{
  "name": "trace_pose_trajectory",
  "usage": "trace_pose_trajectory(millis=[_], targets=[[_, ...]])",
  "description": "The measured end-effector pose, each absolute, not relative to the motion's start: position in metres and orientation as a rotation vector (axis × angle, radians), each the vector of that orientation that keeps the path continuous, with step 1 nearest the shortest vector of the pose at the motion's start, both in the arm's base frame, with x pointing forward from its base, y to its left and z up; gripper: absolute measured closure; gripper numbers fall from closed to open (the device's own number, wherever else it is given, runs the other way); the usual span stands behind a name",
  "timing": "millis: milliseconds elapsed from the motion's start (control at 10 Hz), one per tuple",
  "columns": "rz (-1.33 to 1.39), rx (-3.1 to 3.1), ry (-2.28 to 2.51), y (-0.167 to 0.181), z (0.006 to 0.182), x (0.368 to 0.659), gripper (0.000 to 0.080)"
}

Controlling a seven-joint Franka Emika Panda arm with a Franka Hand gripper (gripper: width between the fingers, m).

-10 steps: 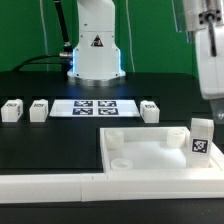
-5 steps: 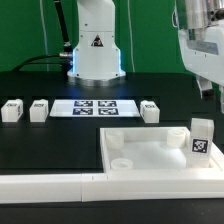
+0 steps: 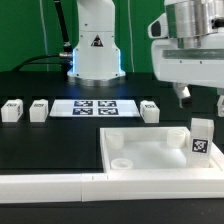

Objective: Assemble square table

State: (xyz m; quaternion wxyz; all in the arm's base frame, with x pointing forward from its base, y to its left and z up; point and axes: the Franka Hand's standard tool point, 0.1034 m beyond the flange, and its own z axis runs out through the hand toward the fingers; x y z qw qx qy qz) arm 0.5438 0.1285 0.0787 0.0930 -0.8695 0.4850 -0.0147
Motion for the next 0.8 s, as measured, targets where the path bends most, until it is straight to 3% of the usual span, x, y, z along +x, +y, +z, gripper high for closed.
trace_pose_trajectory(millis=[200, 700, 800], targets=[[-0.039, -2.7, 1.275, 0.121, 0.069, 0.522, 0.0151], [-0.08, -2.888, 0.801, 0.119, 0.068, 0.522, 0.0151], [-0.075, -2.918, 0.722, 0.122, 0.064, 0.511, 0.0151]])
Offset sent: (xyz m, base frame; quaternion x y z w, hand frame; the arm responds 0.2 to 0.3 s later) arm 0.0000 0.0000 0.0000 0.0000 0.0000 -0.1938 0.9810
